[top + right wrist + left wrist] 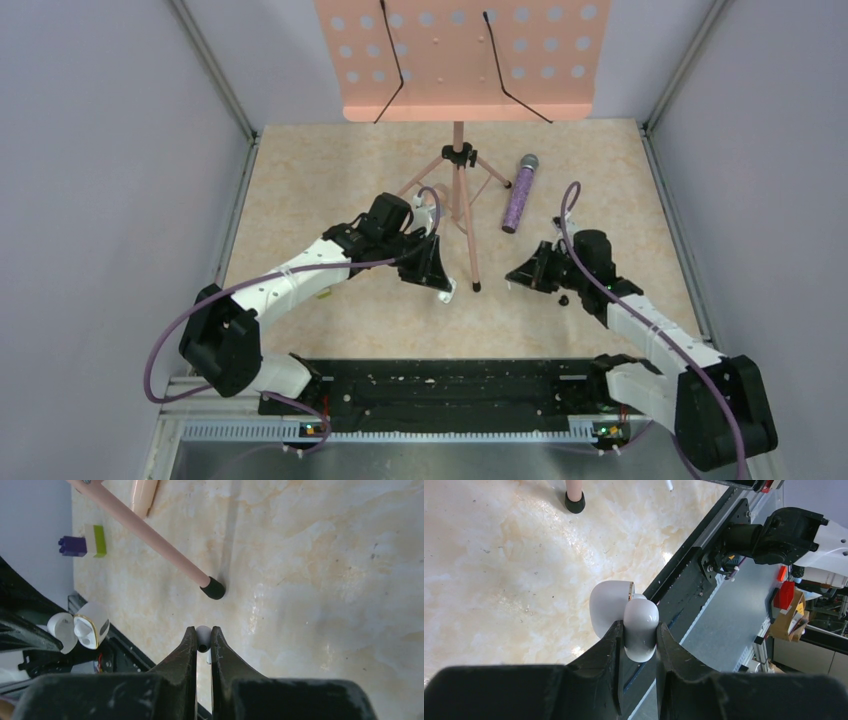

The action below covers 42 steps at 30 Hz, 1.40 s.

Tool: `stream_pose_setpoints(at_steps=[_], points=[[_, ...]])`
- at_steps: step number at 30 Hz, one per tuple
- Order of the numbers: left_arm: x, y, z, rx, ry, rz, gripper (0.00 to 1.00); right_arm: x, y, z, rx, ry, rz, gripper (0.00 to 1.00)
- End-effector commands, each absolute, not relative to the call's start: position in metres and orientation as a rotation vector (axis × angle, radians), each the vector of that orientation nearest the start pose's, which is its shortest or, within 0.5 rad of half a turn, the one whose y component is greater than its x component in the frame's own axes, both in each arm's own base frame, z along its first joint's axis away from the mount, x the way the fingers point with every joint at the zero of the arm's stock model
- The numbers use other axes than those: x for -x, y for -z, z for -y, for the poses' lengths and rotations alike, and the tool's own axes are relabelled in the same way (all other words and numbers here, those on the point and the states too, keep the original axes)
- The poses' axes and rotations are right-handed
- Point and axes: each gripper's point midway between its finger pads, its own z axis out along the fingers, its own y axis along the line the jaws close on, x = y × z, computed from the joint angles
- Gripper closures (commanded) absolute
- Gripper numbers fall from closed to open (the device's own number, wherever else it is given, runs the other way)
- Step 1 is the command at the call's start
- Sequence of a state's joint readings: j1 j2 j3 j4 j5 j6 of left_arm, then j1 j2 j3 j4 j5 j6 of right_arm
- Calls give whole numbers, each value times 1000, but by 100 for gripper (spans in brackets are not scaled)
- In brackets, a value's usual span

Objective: Insert the wireless bluetooth earbuds into the charging case
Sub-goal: Adjust the left earbud at the center of the board.

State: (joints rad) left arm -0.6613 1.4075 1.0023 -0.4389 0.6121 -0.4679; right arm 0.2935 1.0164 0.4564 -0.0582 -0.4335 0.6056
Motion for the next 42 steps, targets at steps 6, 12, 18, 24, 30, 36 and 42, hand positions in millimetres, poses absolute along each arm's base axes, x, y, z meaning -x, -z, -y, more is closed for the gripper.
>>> stream_pose_setpoints(at_steps=[6,12,18,24,30,36,42], points=[[-198,-170,301,-596,1229,-2473,100,-232,-77,-168,-135,-1163,-2295,69],[-198,-170,302,-594,1236,-2474,100,-238,-44,-135,-314,-873,-2414,53],[-199,-167,303,-597,1239,-2481,100,-236,-58,-119,-272,-737,-2396,62],[-201,-167,306,-589,1250,-2483,100,-219,-63,-128,-175,-698,-2437,66],[-202,-168,306,-585,1243,-2485,100,-197,-57,-160,-4,-652,-2495,66],[-201,-168,305,-579,1239,-2487,100,-196,-47,-173,86,-569,-2530,65],[-201,-169,305,-576,1238,-2485,100,-203,-38,-181,113,-532,-2545,70]])
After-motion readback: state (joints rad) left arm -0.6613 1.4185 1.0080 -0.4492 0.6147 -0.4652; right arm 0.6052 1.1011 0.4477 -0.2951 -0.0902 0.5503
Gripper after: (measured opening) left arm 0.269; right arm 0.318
